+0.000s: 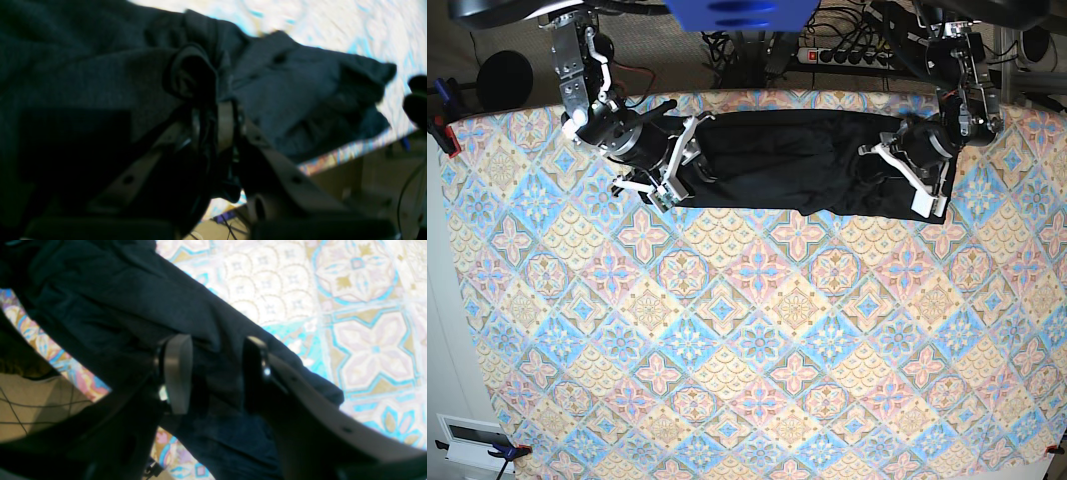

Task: Layout the t-shirt on the table in an organized manner, then fold the t-shirt properly
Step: 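Lift the strip end with the left gripper and fold it toward the right gripper, then grasp the folded strip ends with both grippers and straighten the bundle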

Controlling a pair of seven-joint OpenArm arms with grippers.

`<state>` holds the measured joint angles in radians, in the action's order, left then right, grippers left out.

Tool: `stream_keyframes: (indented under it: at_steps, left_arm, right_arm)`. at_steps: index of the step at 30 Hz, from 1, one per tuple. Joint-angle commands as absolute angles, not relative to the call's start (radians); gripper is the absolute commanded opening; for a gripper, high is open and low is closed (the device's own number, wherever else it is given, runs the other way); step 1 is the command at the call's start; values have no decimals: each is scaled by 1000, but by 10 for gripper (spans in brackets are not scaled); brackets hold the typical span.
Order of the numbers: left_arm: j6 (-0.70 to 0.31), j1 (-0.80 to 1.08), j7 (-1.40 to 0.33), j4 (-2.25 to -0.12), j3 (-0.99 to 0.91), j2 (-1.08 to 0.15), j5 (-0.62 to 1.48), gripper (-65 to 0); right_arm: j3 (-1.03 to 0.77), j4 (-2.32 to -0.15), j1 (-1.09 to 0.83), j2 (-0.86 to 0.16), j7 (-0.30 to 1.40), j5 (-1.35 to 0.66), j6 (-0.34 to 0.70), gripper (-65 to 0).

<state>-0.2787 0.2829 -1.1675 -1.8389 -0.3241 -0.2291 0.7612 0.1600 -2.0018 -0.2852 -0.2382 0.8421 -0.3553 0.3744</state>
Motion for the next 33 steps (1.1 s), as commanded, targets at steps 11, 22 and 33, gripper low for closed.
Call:
stream_keyframes:
  at_steps: [11,22,33]
  left_arm:
    - [-286,285,-1161,-1923,-453,-343,1152,-369]
    - [-286,315,-1159,-1840,-647,-407,1158,-361]
    - [-286,314,-1155,-1758,-661,-429,1158,-361]
  right_arm:
    - [154,-2020,-282,-243,825,-369,380,-410]
    - [-93,-2014,-275,-243,889,-407,380,-401]
    - [-196,-1804,-272,-245,961,-866,380,-251]
